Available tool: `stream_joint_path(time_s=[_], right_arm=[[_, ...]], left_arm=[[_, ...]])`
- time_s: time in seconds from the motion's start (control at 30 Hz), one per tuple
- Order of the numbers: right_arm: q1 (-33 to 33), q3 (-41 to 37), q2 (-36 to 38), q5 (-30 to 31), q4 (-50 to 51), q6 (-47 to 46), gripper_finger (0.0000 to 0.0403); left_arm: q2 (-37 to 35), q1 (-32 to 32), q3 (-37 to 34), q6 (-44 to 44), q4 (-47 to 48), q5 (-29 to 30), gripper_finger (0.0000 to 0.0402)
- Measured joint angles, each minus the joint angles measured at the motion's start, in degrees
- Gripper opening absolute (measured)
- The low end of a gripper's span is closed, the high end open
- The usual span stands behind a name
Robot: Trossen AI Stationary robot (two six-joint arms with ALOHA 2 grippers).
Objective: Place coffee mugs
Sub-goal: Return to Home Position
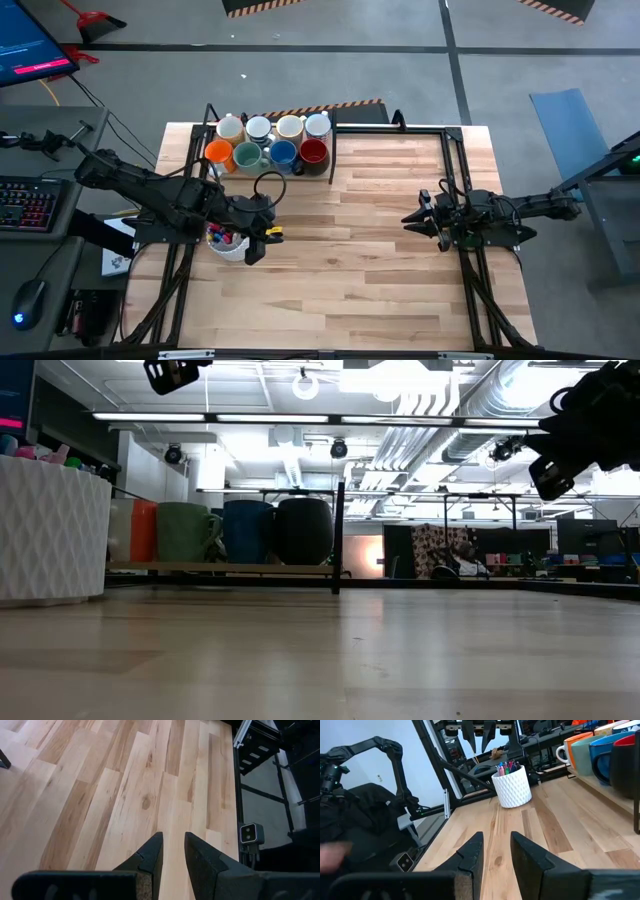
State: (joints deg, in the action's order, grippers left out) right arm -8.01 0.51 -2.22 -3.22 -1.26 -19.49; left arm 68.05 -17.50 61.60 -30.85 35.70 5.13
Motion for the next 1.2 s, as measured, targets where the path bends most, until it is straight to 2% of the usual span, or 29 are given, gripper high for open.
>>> stream_joint_path(time_s=[0.33, 0.53, 0.63, 0.77, 0.83, 0.93, 1.2], right_arm=[[0.0, 0.0, 0.0, 0.0, 0.0, 0.0, 0.0081], [0.0, 0.0, 0.0, 0.0, 0.0, 0.0, 0.0081], [0.0, 0.0, 0.0, 0.0, 0.0, 0.0, 0.0081], [0.0, 0.0, 0.0, 0.0, 0.0, 0.0, 0.0081], [0.0, 0.0, 0.0, 0.0, 0.0, 0.0, 0.0081], [0.0, 0.0, 0.0, 0.0, 0.0, 0.0, 0.0081], [0.0, 0.0, 0.0, 0.0, 0.0, 0.0, 0.0081]], left_arm=[[0.0, 0.0, 0.0, -0.2, 0.0, 0.0, 0.0069], [0.0, 0.3, 0.0, -3.7, -1.3, 0.8, 0.0069], [-0.5, 1.1, 0.0, 0.5, -1.3, 2.8, 0.0069], [-1.6, 1.4, -0.5, 6.3, -3.7, 9.5, 0.0069], [-2.8, 1.4, -2.5, 8.5, -8.9, 12.4, 0.0069], [-6.1, 1.4, -9.0, 12.5, -20.4, 13.2, 0.0069], [-16.8, 1.4, -34.9, 18.6, -57.6, 5.5, 0.0069]])
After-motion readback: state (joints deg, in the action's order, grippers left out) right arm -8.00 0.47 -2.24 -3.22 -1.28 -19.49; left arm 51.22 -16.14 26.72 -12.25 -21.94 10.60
